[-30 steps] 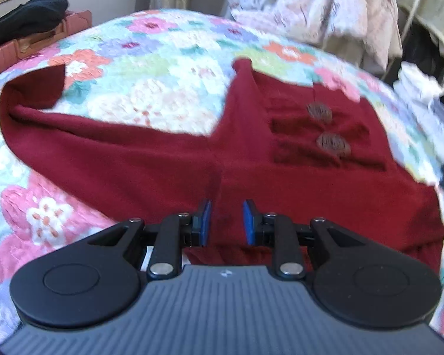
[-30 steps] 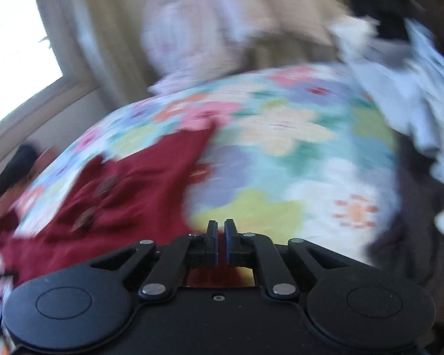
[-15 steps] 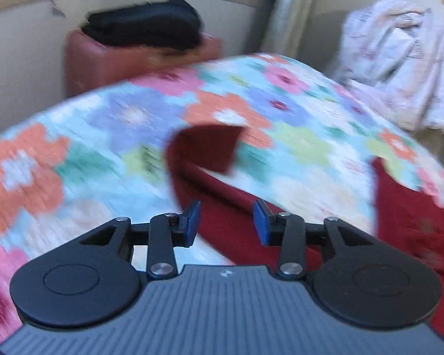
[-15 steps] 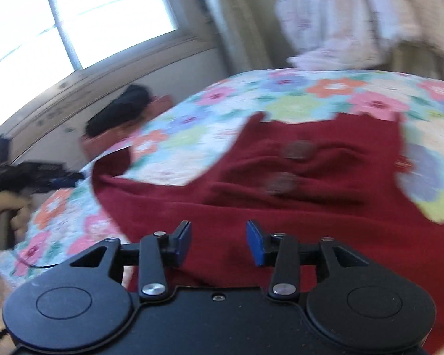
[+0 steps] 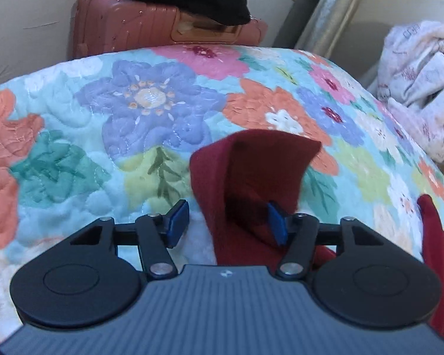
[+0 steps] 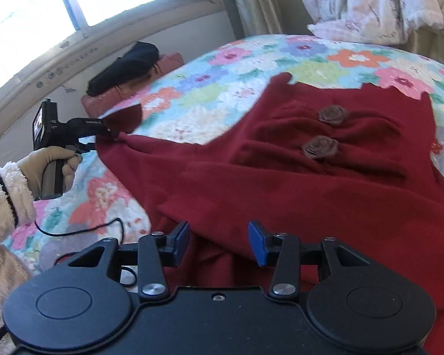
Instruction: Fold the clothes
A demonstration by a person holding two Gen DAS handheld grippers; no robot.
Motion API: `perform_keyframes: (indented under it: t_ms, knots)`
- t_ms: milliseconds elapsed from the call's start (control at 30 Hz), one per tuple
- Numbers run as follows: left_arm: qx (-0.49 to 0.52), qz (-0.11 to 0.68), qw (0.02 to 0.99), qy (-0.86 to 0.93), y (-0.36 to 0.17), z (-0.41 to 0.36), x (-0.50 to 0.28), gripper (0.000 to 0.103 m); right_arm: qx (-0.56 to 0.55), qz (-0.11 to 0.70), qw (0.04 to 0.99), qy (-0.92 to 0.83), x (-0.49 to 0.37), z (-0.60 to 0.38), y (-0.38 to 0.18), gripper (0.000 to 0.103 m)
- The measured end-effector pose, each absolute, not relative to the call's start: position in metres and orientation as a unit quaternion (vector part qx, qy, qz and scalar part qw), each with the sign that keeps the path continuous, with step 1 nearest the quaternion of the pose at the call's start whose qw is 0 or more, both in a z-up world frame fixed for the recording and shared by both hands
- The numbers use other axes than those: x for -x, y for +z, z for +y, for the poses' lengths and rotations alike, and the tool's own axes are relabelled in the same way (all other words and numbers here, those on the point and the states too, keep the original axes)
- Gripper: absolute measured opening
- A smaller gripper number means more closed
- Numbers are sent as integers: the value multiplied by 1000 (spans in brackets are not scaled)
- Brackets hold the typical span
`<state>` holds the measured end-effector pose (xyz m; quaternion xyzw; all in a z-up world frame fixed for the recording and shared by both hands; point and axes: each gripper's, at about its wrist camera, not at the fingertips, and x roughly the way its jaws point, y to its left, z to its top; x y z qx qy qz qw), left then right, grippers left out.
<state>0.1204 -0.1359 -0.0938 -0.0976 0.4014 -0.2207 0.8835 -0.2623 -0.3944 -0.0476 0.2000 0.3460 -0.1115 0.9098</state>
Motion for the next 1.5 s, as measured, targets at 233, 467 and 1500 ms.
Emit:
perform_keyframes:
  t_ms: [233, 467, 1500]
  knots:
    - [122, 346, 888, -277, -77, -138, -107, 9, -213, 350, 903, -131, 262, -409, -61, 50]
    - [114, 235, 870, -417, 4, -183, -11, 9, -231, 358, 888, -174, 278, -432, -71, 50]
    - [-26, 371, 661, -652, -36, -301, 166, 59, -326, 323, 848, -263, 325, -502, -53, 54]
